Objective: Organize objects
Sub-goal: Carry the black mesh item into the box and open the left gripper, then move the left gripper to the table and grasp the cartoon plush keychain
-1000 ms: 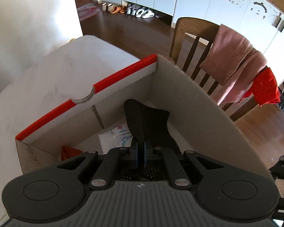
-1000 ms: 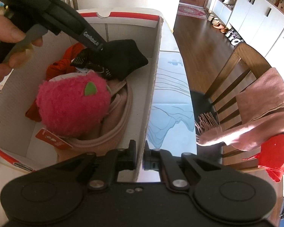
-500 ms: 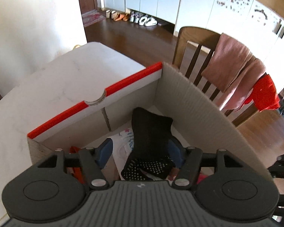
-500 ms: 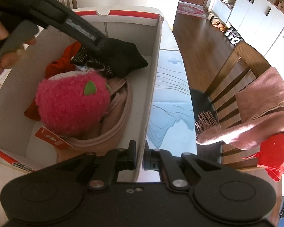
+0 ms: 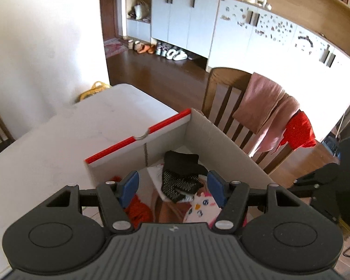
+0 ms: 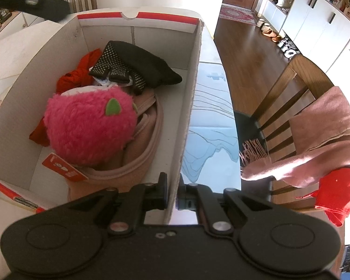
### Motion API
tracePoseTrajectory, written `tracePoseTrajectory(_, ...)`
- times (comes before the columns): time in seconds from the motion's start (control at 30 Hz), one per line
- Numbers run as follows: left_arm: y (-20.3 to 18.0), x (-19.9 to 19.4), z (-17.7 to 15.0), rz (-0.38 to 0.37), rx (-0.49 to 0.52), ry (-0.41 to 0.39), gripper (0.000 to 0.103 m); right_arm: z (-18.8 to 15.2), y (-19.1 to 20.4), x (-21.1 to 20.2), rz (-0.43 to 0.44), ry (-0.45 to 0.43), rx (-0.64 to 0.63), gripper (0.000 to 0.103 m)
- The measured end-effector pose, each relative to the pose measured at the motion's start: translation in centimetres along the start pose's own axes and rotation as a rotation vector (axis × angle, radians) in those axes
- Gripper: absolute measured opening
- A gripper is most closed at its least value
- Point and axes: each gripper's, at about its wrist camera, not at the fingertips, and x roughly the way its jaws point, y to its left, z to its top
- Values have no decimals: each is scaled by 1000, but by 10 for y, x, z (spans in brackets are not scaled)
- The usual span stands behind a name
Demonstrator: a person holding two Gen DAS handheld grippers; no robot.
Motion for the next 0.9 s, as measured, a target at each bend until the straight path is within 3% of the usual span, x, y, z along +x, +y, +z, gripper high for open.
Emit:
tracePoseTrajectory(0.27,23,-58,-26,64,-64,-55,65,-3,2,-2,1,-3,-20,5)
tracePoseTrajectory(0.37,34,-75,-39,92,-93,-66,74,-3,3,-2,0,-1,-26,6)
tracePoseTrajectory(0.47,46,-87,-52,123,-120,-67,76,-3,4,-3,-5,0,-37,6)
tracePoseTrajectory(0.9,88,-97,-118,228,-249,-6,86,-5,7,-3,-15,5,-48,7)
